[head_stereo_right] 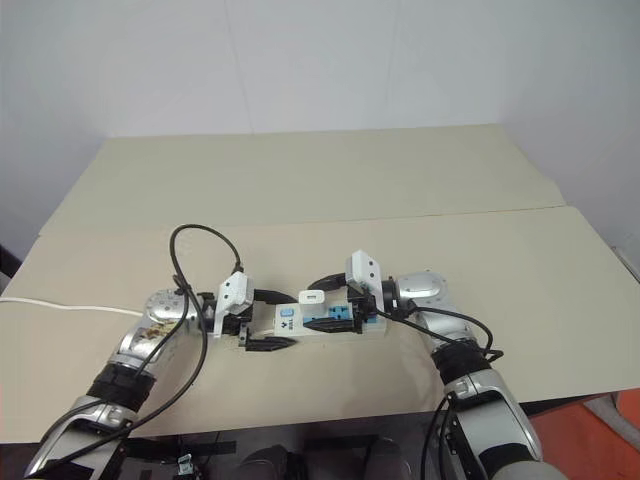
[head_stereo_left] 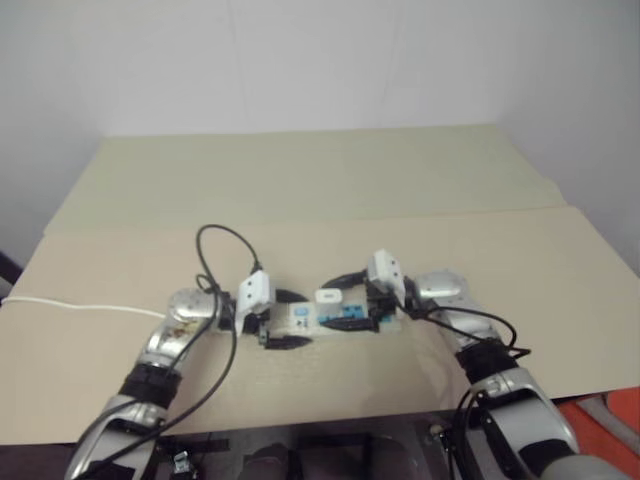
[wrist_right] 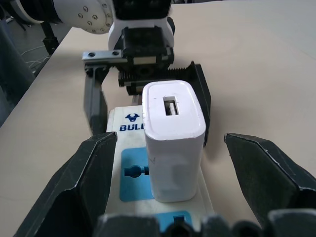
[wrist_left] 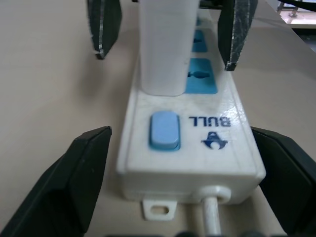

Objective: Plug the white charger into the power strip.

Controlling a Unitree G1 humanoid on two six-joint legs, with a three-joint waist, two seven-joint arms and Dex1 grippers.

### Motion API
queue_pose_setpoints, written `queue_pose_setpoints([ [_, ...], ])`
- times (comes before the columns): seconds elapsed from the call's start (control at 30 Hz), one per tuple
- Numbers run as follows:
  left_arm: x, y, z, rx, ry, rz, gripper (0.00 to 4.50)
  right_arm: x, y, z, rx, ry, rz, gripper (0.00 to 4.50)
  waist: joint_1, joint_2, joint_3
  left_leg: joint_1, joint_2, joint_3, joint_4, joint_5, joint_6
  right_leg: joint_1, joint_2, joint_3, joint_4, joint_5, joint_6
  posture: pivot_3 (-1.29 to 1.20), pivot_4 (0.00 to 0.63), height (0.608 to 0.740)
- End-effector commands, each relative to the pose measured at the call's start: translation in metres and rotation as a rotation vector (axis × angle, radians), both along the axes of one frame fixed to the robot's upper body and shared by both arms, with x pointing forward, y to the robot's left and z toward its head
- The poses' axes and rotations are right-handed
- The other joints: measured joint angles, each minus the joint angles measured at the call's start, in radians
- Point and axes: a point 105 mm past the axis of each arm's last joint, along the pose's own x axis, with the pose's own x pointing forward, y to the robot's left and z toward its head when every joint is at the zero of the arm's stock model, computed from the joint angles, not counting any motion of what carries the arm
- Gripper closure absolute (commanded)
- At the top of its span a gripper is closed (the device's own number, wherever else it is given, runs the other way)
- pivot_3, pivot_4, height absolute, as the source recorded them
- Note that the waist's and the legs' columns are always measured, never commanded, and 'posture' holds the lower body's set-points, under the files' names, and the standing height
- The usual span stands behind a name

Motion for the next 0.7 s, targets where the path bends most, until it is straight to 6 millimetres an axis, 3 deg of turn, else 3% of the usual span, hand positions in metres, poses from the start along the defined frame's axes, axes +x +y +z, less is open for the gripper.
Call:
queue_pose_setpoints([
  [0.03,-0.001,0.007,0.026,-0.034,-0.066,-0.014,0.03,0.002,-0.001,-0.001,-0.007,0.015,-0.008,0.34,0.0,0.0,0.0,0.0,0.0,0.0,0.0,0.0,0.0,0.0,0.0,0.0,0.0,0.0,0.0,0.0,0.15,0.74],
  [0.23,-0.012,0.022,0.048,-0.036,-0.1,-0.044,0.03,0.008,-0.019,0.022,0.028,-0.009,-0.056,0.34,0.003,0.0,0.001,-0.002,0.0,0.0,0.0,0.0,0.0,-0.003,0.0,0.0,0.0,0.0,0.0,0.0,0.15,0.74],
  [0.47,-0.021,0.033,0.055,-0.004,-0.109,-0.077,0.03,-0.007,-0.05,0.036,-0.001,-0.036,-0.069,0.34,0.015,0.0,0.001,-0.012,0.0,0.001,0.0,0.001,-0.002,-0.012,0.001,-0.001,0.0,0.0,0.0,0.0,0.15,0.74],
  [0.63,-0.024,0.046,0.064,0.024,-0.138,-0.062,0.03,-0.021,-0.082,0.048,-0.028,-0.053,-0.116,0.34,0.024,0.0,0.003,-0.012,0.0,0.001,0.0,0.001,-0.001,-0.012,0.001,-0.001,0.0,-0.001,0.0,0.0,0.15,0.74],
  [0.7,-0.025,0.055,0.071,0.032,-0.156,-0.039,0.03,-0.027,-0.105,0.053,-0.054,-0.058,-0.168,0.34,0.027,-0.001,0.003,-0.012,0.0,0.001,0.001,0.001,-0.002,-0.012,0.001,-0.001,0.0,-0.001,0.0,0.0,0.15,0.74],
])
